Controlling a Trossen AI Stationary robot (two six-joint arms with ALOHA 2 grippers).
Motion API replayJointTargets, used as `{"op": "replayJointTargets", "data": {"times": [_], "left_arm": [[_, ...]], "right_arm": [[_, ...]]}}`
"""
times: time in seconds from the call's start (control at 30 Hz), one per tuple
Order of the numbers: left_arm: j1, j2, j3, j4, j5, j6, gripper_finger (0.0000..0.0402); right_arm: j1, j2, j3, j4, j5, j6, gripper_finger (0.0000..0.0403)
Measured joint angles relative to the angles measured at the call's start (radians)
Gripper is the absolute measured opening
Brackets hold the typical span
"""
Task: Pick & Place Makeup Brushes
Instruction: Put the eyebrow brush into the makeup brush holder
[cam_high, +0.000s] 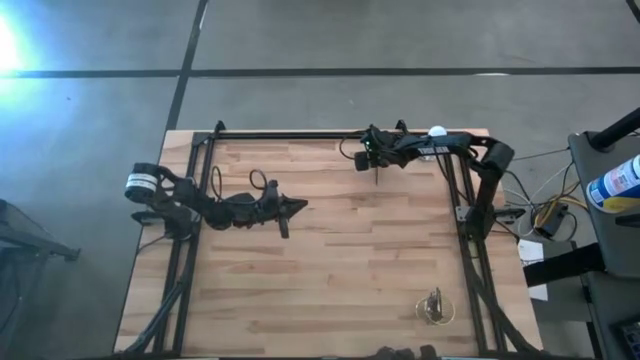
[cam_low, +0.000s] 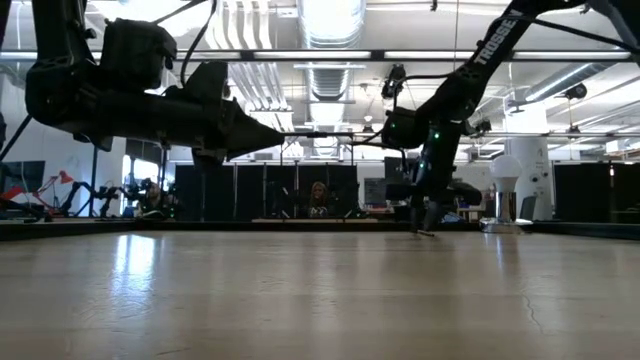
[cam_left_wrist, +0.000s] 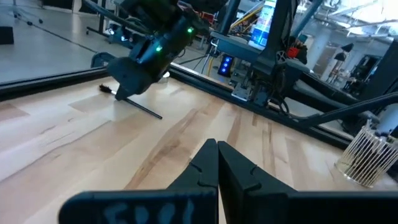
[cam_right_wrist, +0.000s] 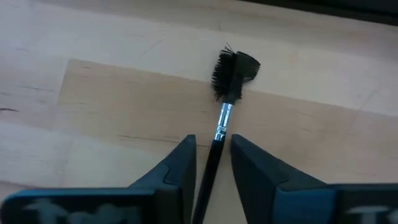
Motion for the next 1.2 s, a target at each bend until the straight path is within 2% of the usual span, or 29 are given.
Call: {"op": "replayJointTargets", "data": {"times": [0.23, 0.5, 0.63, 0.83, 0.93, 1.13, 1.2], "left_arm": [[0.029, 0.000, -0.007, 0.000, 0.000, -0.072, 0.0000], [0.053, -0.011, -0.061, 0.070, 0.027, -0.092, 0.0001], [0.060, -0.011, -0.065, 0.108, 0.124, -0.105, 0.0014], [0.059, -0.011, -0.031, 0.115, 0.210, -0.146, 0.0060], [0.049, -0.011, -0.006, 0.127, 0.301, -0.135, 0.0078], [0.006, -0.004, 0.065, 0.140, 0.325, -0.094, 0.0072], [0.003, 0.006, 0.097, 0.127, 0.327, -0.099, 0.0067]], "right_arm": [[0.014, -0.002, -0.021, 0.003, 0.002, -0.022, 0.0016], [0.101, -0.081, -0.040, -0.019, -0.010, -0.084, 0.0014], [0.177, -0.184, -0.091, 0.055, 0.002, -0.102, 0.0013], [0.321, -0.352, -0.237, 0.311, 0.027, -0.119, 0.0013], [0.382, -0.422, -0.327, 0.497, 0.038, -0.159, 0.0013], [0.471, -0.519, -0.492, 0.887, 0.020, -0.241, 0.0013], [0.484, -0.538, -0.535, 1.013, -0.015, -0.263, 0.0013]]}}
